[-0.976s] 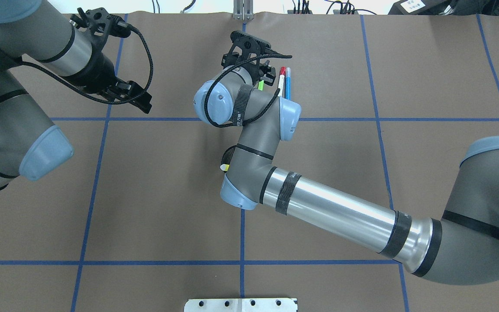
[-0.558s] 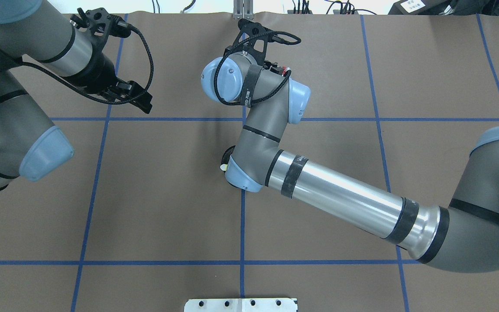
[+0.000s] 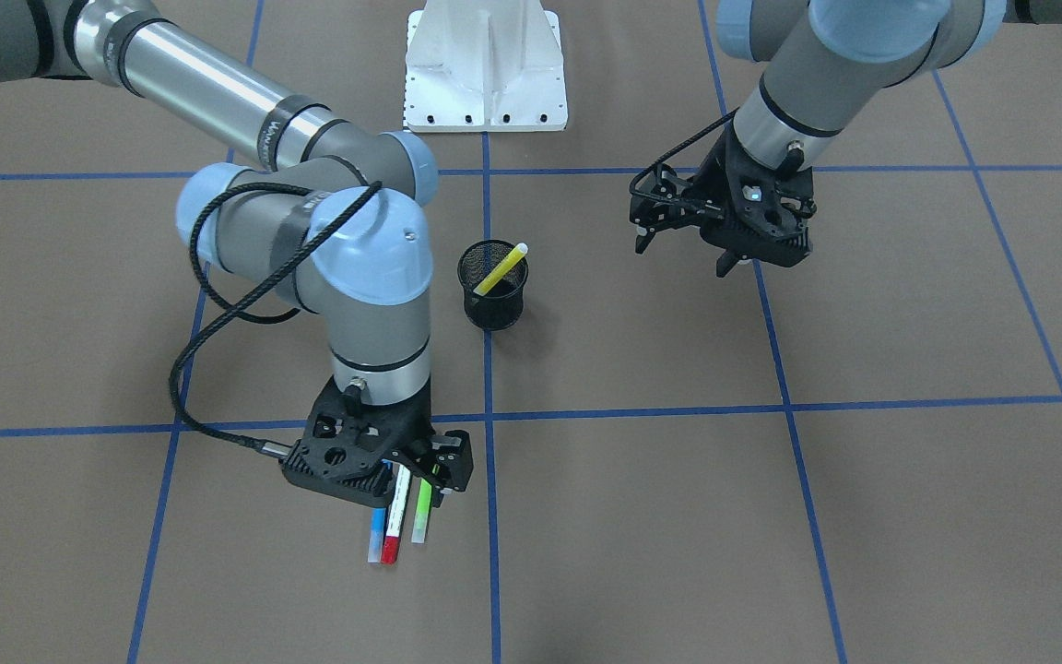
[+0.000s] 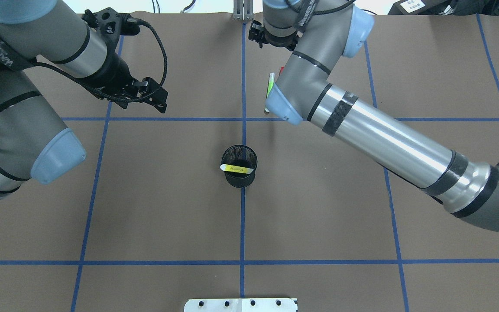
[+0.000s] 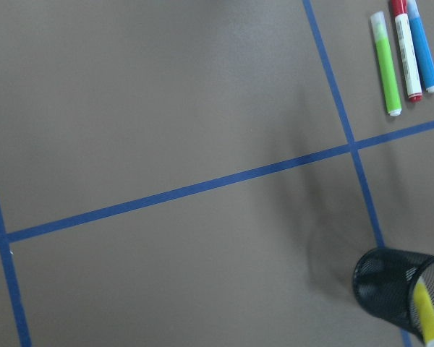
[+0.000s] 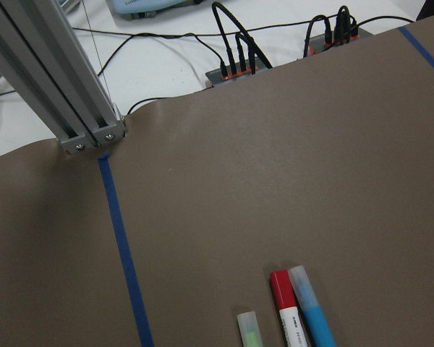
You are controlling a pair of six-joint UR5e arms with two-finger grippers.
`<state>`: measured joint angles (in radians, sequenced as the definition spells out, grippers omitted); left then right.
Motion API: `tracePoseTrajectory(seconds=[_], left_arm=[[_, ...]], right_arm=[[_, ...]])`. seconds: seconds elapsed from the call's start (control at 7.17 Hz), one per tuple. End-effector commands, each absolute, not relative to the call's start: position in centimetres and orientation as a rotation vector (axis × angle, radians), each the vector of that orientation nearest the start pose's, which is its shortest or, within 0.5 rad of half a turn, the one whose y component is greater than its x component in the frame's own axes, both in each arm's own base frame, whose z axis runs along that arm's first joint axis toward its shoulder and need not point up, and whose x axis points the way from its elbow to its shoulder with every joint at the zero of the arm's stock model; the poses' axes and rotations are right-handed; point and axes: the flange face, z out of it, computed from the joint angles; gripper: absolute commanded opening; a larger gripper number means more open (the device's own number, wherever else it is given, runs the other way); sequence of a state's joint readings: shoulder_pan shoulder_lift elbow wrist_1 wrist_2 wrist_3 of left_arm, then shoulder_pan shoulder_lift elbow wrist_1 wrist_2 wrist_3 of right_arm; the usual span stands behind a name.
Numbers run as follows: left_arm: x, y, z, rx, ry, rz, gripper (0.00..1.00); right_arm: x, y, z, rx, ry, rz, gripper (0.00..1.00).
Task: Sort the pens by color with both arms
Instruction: 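Withdraw the right gripper while the left gripper moves over the cup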
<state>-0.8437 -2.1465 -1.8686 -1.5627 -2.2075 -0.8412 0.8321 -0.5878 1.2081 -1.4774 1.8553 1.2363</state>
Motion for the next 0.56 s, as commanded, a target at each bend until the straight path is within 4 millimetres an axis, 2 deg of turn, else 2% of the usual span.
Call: tracePoseTrajectory(seconds=[0.0, 0.14, 0.28, 0.42], left_arm=[[39.2, -49.5, 18.0, 0.097, 1.025, 0.159, 1.0], [41.6, -48.8, 17.6, 0.063, 1.025, 0.163, 1.0], [43.6, -47.9, 17.4, 0.026, 1.026, 0.159, 1.0], [44.8, -47.6, 17.9, 0.008, 1.034, 0.146, 1.0]], right_arm=[[-40.6, -65.1, 19.4, 0.053, -0.667, 0.132, 1.0], [-38.2, -63.7, 19.5, 0.049, -0.63, 0.036, 1.0], [-36.0, -62.2, 21.6, 0.018, -0.676, -0.025, 1.0], [-34.8, -60.5, 23.8, 0.005, -0.702, -0.081, 1.0]])
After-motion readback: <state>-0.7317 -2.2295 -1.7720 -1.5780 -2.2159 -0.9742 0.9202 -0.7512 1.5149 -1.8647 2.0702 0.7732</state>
